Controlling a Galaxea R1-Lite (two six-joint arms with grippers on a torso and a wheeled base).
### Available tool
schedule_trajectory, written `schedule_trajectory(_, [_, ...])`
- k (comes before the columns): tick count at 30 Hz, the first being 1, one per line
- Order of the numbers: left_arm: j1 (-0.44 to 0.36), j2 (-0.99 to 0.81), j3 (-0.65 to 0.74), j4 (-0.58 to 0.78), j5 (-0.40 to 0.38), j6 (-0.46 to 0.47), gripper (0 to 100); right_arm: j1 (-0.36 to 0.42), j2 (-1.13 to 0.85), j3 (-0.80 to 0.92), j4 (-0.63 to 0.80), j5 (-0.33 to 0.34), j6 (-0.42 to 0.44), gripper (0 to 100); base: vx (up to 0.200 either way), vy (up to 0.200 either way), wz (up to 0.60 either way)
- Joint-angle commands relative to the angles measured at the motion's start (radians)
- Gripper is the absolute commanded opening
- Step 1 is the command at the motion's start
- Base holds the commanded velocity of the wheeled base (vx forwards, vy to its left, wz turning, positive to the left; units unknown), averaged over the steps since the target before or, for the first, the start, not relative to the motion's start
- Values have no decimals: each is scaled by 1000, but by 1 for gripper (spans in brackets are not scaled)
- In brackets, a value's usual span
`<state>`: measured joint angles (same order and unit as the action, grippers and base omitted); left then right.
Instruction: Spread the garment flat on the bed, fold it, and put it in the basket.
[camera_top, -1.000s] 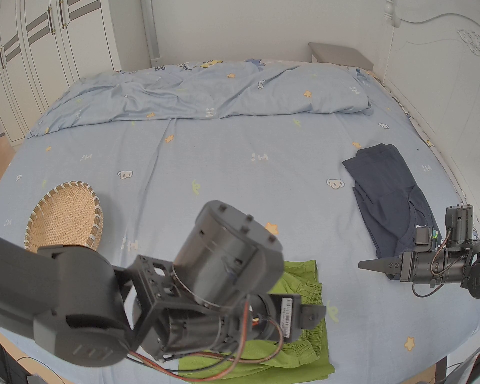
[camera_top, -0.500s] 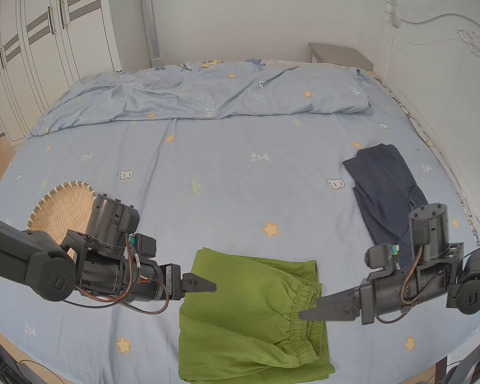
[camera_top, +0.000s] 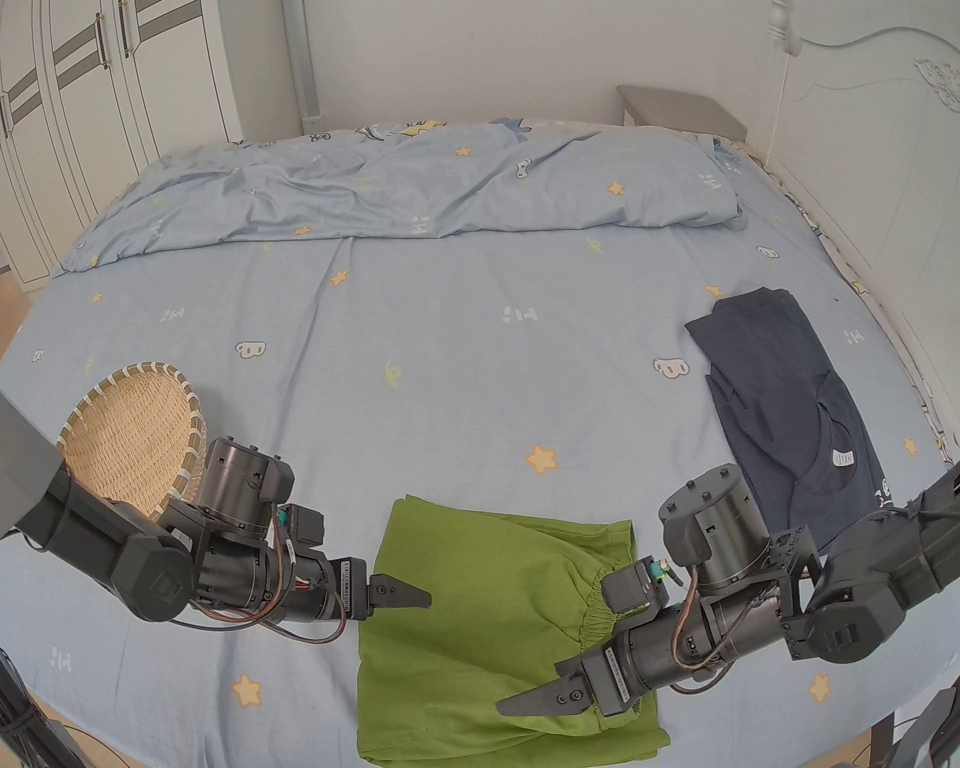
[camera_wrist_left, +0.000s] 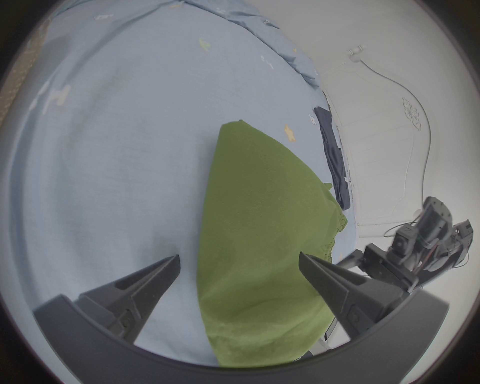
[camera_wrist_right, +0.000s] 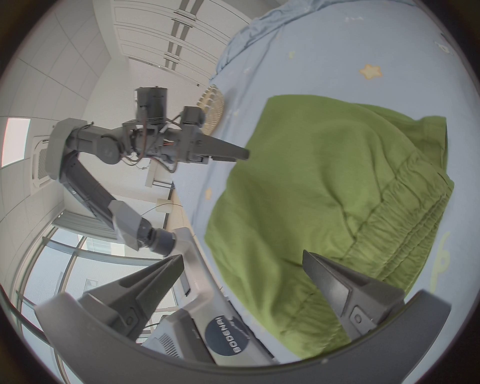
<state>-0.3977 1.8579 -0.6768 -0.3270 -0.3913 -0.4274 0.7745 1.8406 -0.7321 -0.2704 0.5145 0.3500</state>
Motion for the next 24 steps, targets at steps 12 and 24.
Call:
schedule_trajectory(12, [-23, 84, 10, -124, -146, -77, 100, -261, 98, 163, -73, 15, -115, 100, 0, 0, 0])
schedule_trajectory(24, [-75, 139, 89, -242, -186, -80, 100, -307, 98, 195, -93, 38, -143, 100, 0, 0, 0])
